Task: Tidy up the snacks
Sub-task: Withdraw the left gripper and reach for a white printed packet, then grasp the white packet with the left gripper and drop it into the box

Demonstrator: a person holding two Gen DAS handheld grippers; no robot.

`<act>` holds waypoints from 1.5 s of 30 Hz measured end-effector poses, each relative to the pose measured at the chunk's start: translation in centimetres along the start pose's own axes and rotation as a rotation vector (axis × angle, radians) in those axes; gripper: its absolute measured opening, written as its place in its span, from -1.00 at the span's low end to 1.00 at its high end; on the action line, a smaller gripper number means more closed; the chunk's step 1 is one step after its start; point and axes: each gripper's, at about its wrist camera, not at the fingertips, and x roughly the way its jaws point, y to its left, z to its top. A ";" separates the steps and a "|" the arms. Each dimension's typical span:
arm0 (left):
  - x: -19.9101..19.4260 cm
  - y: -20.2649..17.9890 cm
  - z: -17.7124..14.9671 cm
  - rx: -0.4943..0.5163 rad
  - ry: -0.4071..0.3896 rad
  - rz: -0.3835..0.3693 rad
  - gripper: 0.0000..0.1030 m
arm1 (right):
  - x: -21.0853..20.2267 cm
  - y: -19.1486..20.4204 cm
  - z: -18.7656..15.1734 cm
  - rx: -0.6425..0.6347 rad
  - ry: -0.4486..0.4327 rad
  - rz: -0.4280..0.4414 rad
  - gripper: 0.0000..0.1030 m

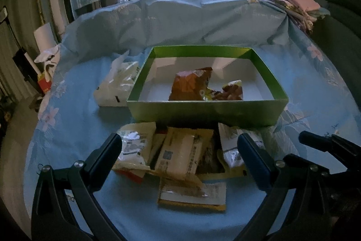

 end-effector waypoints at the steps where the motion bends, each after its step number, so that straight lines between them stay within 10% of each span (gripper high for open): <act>1: 0.0 0.0 -0.1 -0.005 0.008 -0.021 0.99 | 0.1 0.0 -0.1 -0.001 0.005 0.002 0.49; 20: 2.1 -1.0 -3.3 -0.058 0.130 -0.505 0.95 | 4.2 -0.9 -2.0 -0.044 0.119 0.006 0.49; 35: 6.2 -3.0 -2.1 -0.048 0.226 -0.515 0.23 | 6.4 -1.4 -1.4 -0.112 0.131 0.017 0.46; 45: 6.8 -2.0 -1.8 -0.084 0.234 -0.499 -0.20 | 7.0 -1.5 -1.1 -0.100 0.131 0.025 -0.35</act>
